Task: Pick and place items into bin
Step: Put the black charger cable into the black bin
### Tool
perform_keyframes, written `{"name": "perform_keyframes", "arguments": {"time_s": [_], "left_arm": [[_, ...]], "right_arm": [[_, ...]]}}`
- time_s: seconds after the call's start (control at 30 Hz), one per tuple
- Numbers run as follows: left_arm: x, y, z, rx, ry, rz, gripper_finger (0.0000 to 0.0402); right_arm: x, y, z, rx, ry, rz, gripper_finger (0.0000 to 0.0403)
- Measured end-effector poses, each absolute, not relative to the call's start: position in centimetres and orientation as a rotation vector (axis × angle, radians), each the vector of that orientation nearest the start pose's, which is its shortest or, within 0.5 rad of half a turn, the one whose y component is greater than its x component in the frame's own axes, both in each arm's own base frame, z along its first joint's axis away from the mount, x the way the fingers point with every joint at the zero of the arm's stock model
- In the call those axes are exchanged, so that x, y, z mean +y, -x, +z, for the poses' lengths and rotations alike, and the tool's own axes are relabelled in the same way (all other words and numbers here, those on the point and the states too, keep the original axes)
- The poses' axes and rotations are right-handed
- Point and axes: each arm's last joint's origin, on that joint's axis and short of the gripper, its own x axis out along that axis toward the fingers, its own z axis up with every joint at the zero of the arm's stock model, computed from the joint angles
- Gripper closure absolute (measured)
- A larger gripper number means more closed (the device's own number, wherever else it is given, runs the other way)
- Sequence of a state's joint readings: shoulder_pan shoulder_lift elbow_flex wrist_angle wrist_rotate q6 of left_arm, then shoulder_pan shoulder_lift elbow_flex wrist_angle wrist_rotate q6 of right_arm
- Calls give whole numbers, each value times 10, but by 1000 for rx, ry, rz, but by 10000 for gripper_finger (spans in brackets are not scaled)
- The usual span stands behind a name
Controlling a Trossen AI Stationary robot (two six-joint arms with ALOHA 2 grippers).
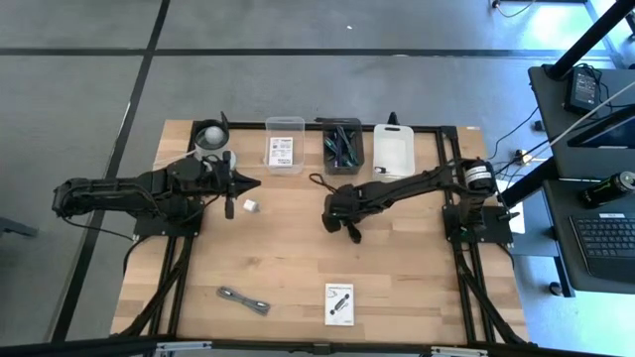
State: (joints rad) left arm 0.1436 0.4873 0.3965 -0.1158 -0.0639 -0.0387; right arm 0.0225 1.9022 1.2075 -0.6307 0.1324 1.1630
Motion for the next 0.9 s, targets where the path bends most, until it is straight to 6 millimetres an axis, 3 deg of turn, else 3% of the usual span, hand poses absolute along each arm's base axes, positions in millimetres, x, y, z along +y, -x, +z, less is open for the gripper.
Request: {"name": "perform_keyframes", "arguments": {"time_s": [0.3, 0.4, 0.53, 0.67, 0.8, 0.9], "left_arm": [[21, -129, 245, 202, 44, 211, 400], [21, -129, 245, 205, 20, 229, 400], [23, -128, 245, 206, -2, 270, 400], [28, -128, 245, 207, -8, 306, 400], [32, -126, 245, 207, -4, 343, 400], [36, -125, 245, 208, -1, 369, 400]], "right_arm": [[-39, -377, 259, 803, -770, -640, 370], [-66, -380, 297, 693, -691, -629, 370], [-115, -378, 328, 616, -611, -659, 370], [-164, -366, 330, 624, -619, -691, 370], [-205, -354, 307, 708, -673, -753, 370], [-225, -354, 281, 792, -699, -766, 370]]}}
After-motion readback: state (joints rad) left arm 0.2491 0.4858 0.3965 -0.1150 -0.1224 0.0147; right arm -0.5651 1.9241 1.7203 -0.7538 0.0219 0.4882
